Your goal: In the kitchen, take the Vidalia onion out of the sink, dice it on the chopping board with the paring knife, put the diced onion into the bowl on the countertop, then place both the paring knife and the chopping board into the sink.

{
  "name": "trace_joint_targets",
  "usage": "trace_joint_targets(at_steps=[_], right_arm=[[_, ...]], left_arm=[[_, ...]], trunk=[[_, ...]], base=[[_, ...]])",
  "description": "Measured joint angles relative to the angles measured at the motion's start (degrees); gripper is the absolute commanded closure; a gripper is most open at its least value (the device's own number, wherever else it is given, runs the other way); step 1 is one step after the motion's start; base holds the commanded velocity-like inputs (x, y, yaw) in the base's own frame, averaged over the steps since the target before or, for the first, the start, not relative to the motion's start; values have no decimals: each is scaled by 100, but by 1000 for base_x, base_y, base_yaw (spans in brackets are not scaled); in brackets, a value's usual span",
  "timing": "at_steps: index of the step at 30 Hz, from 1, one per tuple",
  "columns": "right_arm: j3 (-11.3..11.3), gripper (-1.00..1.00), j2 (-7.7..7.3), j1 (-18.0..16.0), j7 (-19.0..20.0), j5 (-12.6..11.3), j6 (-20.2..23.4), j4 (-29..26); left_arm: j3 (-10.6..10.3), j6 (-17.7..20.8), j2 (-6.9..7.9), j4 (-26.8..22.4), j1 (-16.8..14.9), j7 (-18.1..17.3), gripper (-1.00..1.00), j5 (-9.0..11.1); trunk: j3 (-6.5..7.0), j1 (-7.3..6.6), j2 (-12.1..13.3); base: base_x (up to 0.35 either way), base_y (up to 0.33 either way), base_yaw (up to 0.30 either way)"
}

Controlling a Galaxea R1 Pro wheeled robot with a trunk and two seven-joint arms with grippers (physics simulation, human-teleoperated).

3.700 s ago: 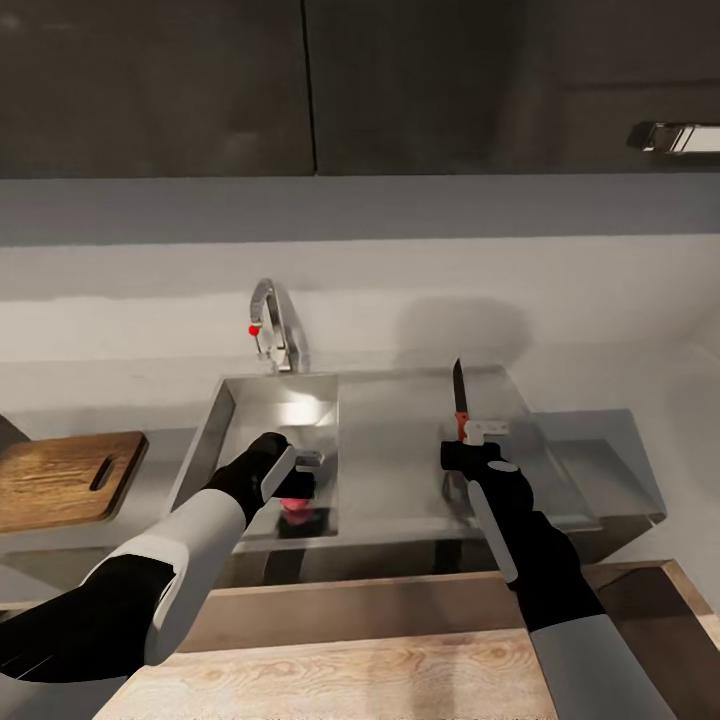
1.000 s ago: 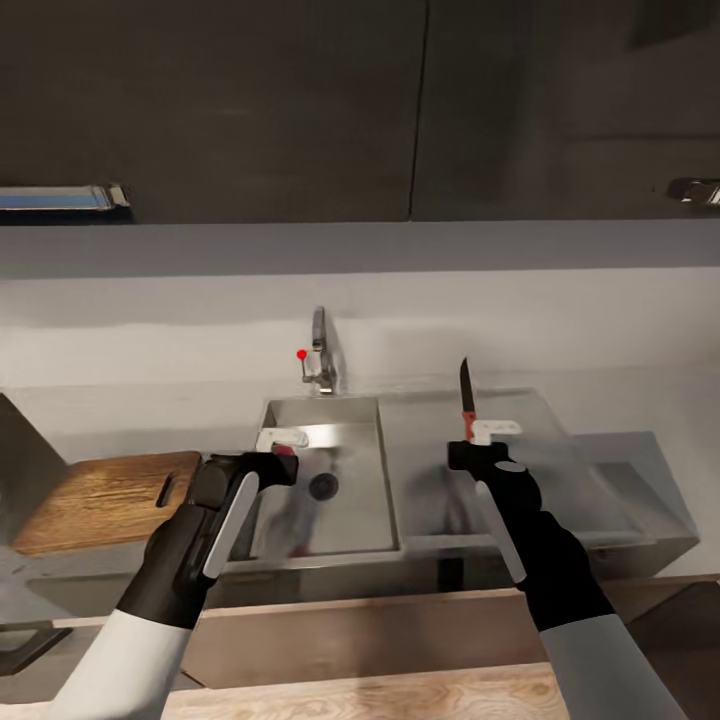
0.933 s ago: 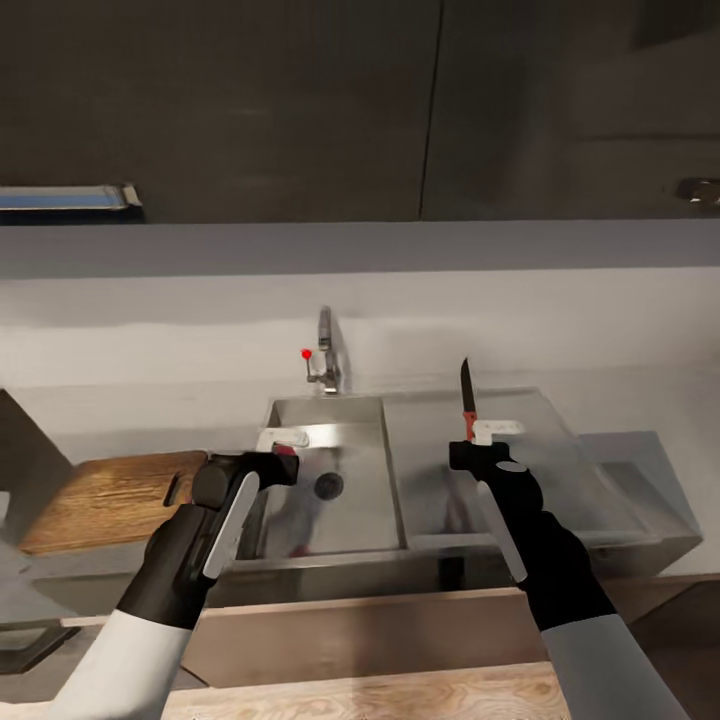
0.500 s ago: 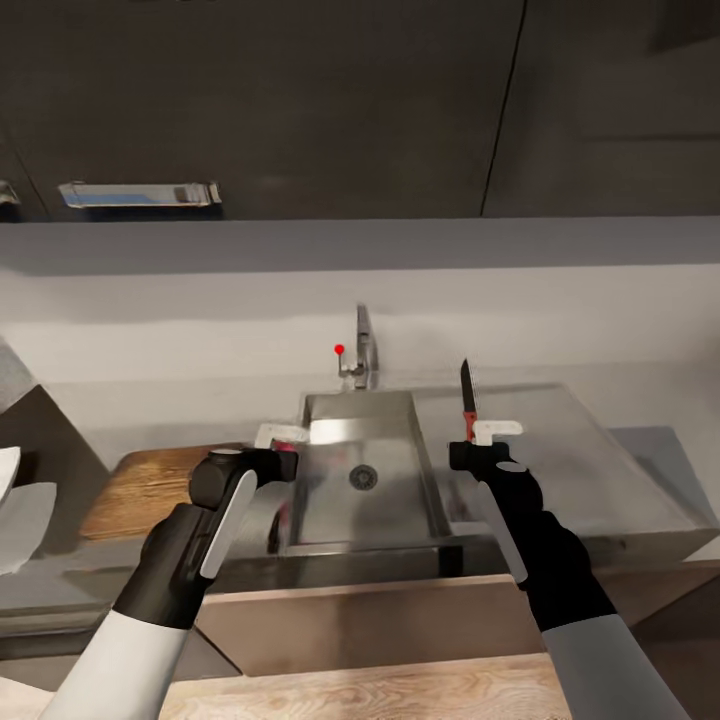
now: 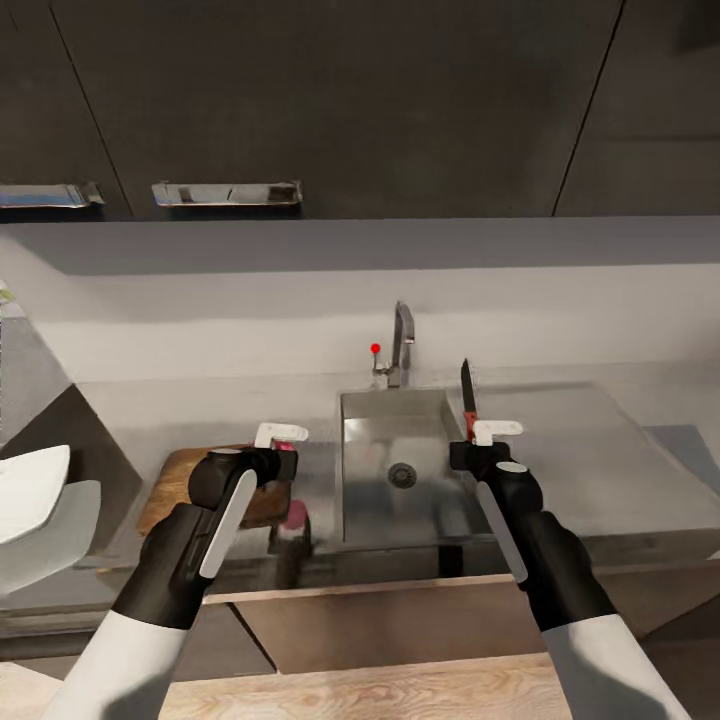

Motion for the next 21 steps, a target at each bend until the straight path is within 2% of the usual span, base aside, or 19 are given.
trace_joint_targets(at_steps=[16,21], right_arm=[[0,100,-1,0,0,0,3,0],[-1,100,0,0,0,0,4,0]], left_arm=[[0,0,0,2,0,0,100,0],[0,-1,1,6,0,-1,100,-1]], trunk=[[0,0,0],[0,0,0]], base=[[0,299,0],[0,161,0]])
